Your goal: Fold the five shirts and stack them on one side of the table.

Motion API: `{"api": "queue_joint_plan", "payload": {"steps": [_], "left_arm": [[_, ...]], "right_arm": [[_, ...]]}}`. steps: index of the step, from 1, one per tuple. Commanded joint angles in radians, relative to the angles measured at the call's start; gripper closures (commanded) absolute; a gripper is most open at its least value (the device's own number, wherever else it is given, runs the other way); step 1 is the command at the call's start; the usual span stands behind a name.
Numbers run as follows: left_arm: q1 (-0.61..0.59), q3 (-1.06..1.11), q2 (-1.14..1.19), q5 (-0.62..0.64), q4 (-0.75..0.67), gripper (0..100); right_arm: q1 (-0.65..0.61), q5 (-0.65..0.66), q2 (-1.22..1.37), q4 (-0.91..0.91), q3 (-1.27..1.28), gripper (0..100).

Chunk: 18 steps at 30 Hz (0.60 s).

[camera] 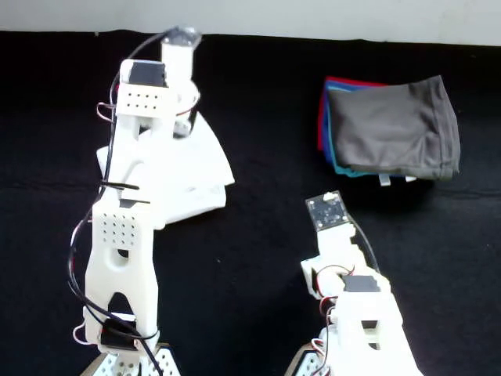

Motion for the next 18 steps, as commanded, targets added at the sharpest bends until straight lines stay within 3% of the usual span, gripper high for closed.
{"api": "queue_joint_plan", "payload": {"steps": [1,9,18], "left_arm": [[0.030,0.038,-0.053,-0.040,0.048,99],[0.147,0.487,-0.223,-0.043,0.005,99],[0.315,0.631,-0.289,-0.040,-0.091,99]], "right_arm": [[0.007,0.002,-0.004,-0.022,0.016,99.2],[0.007,0.002,-0.004,-0.022,0.016,99.2],[0.007,0.002,-0.004,-0.022,0.016,99.2]]}}
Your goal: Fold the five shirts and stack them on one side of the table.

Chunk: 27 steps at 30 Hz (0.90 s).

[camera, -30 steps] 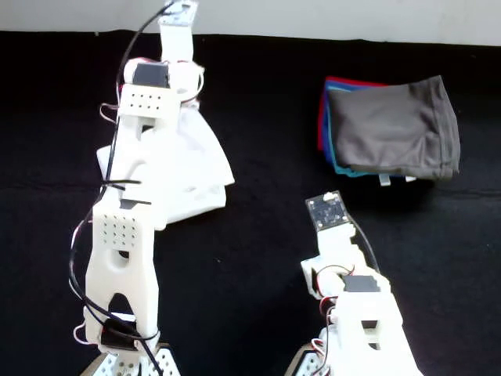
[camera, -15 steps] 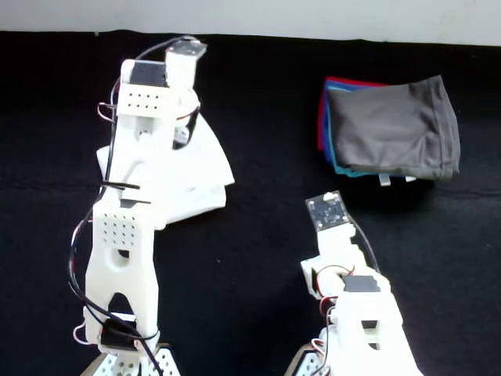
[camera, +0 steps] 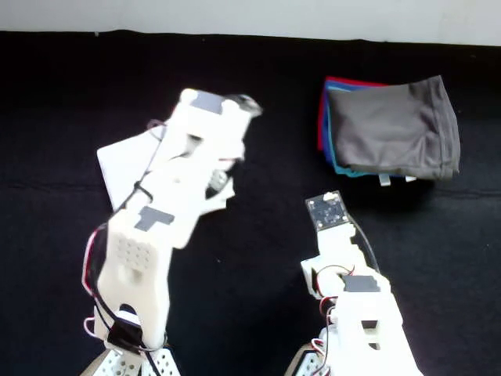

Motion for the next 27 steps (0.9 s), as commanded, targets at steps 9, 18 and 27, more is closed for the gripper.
{"api": "queue_joint_plan", "payload": {"steps": [9,18,27], "left_arm": [[-0.096,-0.162,-0.209,-0.009,-0.049,99],[-0.269,-0.087,-0.108,-0.005,-0.308,99],[-0.208,-0.087,0.077,-0.002,-0.583,99]], "right_arm": [[0.007,0.002,-0.004,-0.022,0.016,99.2],[0.007,0.002,-0.004,-0.022,0.016,99.2],[0.007,0.002,-0.004,-0.022,0.016,99.2]]}}
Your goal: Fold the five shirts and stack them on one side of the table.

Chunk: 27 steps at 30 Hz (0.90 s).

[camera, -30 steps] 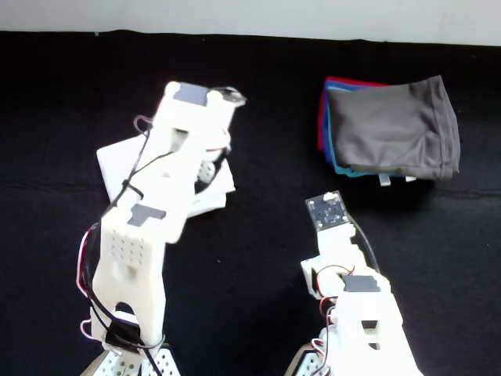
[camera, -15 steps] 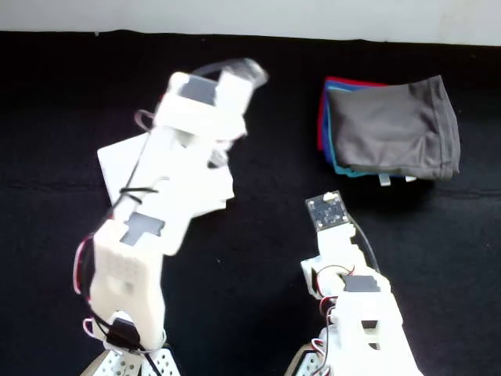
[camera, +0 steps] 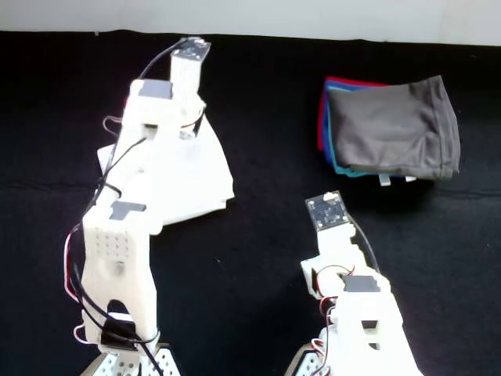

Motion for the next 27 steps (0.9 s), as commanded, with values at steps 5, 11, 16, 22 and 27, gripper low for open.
{"api": "queue_joint_plan", "payload": {"steps": [5,11,16,22,27], "left_arm": [[0.094,-0.007,0.030,-0.005,-0.041,99],[0.015,-0.082,-0.174,-0.005,0.187,99],[-0.022,-0.111,-0.282,-0.009,0.321,99],[-0.125,-0.099,-0.289,-0.012,0.425,99],[-0.257,0.013,-0.255,-0.069,0.419,99]], "right_arm": [[0.007,0.002,-0.004,-0.022,0.016,99.2],[0.007,0.002,-0.004,-0.022,0.016,99.2],[0.005,0.002,-0.004,-0.022,0.019,99.2],[-0.004,0.006,-0.004,0.016,-0.033,99.2],[-0.067,-0.014,0.005,0.306,-0.375,99.2]]}}
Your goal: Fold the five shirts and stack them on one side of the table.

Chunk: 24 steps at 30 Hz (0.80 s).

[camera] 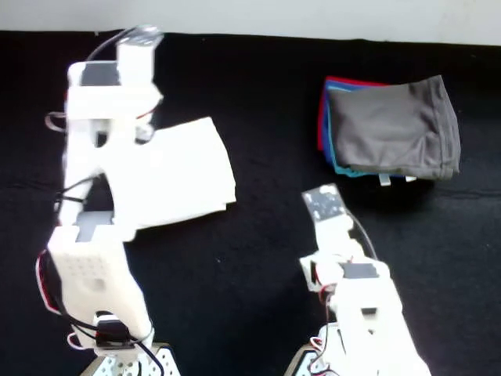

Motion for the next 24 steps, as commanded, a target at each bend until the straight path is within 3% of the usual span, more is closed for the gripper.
{"api": "queue_joint_plan", "payload": {"steps": [1,6,10,16,24], "left_arm": [[-0.071,0.054,-0.005,-0.077,-0.005,99],[-0.134,0.099,0.081,-0.083,-0.170,99],[-0.120,0.097,0.127,-0.081,-0.259,99],[-0.150,0.102,0.225,-0.081,-0.269,99],[-0.248,0.104,0.289,-0.081,-0.256,99]], "right_arm": [[-0.045,-0.038,0.002,0.174,-0.297,99.2],[-0.189,-0.083,0.047,0.291,-0.625,99.1],[-0.271,-0.083,0.243,0.291,-0.783,99.1],[-0.406,-0.083,0.575,0.291,-1.021,99.1],[-0.489,-0.084,0.937,0.294,-1.351,99.1]]}}
